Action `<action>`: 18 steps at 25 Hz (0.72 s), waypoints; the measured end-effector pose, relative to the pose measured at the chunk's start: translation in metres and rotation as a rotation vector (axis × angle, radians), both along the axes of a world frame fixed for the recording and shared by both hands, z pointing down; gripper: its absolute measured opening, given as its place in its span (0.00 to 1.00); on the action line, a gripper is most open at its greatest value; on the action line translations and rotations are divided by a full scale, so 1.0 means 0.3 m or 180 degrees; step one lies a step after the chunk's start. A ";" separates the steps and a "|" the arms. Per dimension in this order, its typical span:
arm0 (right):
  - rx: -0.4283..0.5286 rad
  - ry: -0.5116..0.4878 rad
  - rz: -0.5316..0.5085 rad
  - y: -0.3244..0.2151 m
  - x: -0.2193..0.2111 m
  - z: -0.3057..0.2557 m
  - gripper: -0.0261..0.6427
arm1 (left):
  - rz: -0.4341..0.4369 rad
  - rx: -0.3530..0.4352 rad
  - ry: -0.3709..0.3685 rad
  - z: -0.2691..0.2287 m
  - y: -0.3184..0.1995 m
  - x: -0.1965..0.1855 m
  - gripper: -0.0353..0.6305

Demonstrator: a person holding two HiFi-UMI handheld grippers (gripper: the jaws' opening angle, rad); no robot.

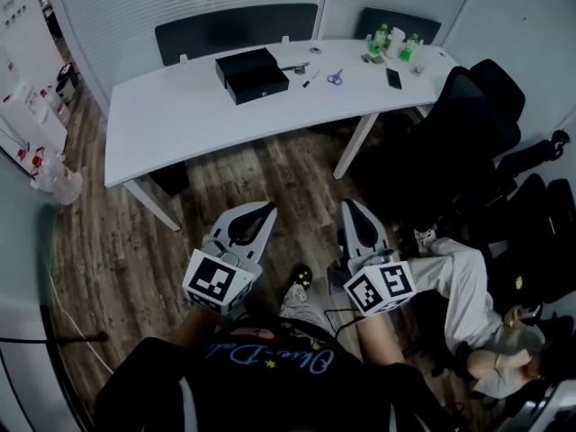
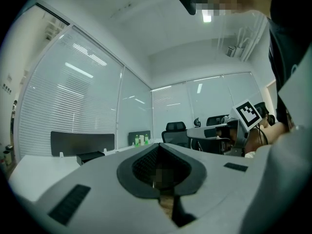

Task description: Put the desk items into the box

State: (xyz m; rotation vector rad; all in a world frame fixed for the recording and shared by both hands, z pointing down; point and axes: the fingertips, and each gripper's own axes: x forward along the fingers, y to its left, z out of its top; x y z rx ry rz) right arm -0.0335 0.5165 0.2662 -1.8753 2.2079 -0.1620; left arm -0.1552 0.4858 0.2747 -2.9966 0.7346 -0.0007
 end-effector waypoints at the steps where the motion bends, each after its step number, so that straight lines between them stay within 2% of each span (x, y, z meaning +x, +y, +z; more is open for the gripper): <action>1: 0.0015 -0.0004 0.0002 -0.016 0.011 0.000 0.06 | -0.0001 0.0013 -0.0009 -0.004 -0.017 0.009 0.07; 6: 0.0029 0.0188 0.0050 -0.087 0.065 -0.001 0.06 | -0.0025 -0.0007 -0.0015 -0.004 -0.103 0.073 0.07; 18: 0.0059 0.0210 -0.0059 -0.275 0.277 -0.003 0.06 | 0.0007 0.0005 -0.0006 -0.037 -0.298 0.345 0.07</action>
